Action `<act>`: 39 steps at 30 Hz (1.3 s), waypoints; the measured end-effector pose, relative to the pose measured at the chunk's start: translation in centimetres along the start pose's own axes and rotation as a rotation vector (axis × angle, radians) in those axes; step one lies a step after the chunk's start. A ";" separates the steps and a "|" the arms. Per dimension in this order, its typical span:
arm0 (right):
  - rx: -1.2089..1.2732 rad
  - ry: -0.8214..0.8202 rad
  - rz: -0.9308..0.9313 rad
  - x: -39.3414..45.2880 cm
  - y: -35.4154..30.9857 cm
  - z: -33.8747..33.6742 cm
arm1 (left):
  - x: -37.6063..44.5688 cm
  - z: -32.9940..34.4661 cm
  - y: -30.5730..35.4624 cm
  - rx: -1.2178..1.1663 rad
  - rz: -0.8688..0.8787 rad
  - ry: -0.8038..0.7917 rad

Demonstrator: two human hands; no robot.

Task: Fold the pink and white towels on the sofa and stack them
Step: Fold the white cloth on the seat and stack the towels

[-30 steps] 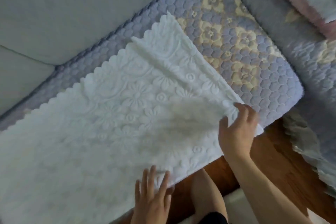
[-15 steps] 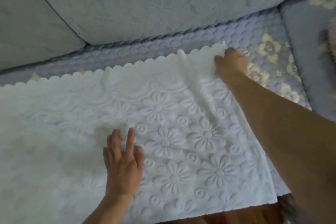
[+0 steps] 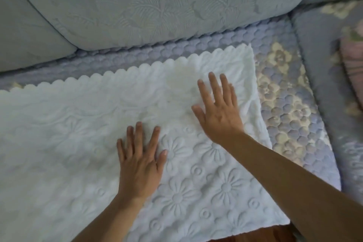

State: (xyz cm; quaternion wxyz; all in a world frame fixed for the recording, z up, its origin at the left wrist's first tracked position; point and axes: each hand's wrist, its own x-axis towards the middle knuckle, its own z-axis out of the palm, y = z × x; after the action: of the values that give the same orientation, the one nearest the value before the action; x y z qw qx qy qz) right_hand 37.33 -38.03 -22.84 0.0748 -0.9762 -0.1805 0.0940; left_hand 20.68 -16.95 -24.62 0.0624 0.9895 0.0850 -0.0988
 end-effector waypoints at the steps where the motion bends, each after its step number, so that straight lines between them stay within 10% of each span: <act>1: -0.022 -0.053 0.061 0.5 1.6 0.8 | 0.6 0.6 0.4 0.002 -0.022 -0.011; 8: -0.024 -0.069 0.386 2.2 3.0 -0.3 | 1.3 0.7 0.0 -0.037 -0.017 -0.168; 15: 0.074 -0.177 -0.089 -6.6 -17.4 1.9 | -2.5 -3.8 -6.3 -0.207 -0.068 -0.135; 23: -0.027 -0.245 -0.266 -11.2 -35.1 7.4 | -21.9 -2.4 -33.9 -0.084 -0.550 -0.139; 29: -0.007 -0.189 0.118 -11.0 -47.1 9.8 | -33.3 -2.1 -50.3 -0.119 -0.593 -0.214; 34: 0.046 -0.125 -0.294 -6.5 -64.9 9.3 | -34.1 -2.9 -53.2 -0.554 -0.820 -0.044; 39: 0.178 -0.222 -0.136 2.0 -78.6 10.7 | -33.4 -1.9 -55.1 -0.848 -0.900 -0.040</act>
State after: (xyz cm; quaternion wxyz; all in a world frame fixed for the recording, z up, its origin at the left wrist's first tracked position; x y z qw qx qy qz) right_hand 10.34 36.52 -19.40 0.1467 -0.9349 -0.2442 0.2116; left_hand -21.19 32.03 -21.71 0.4040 0.7438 0.5246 -0.0917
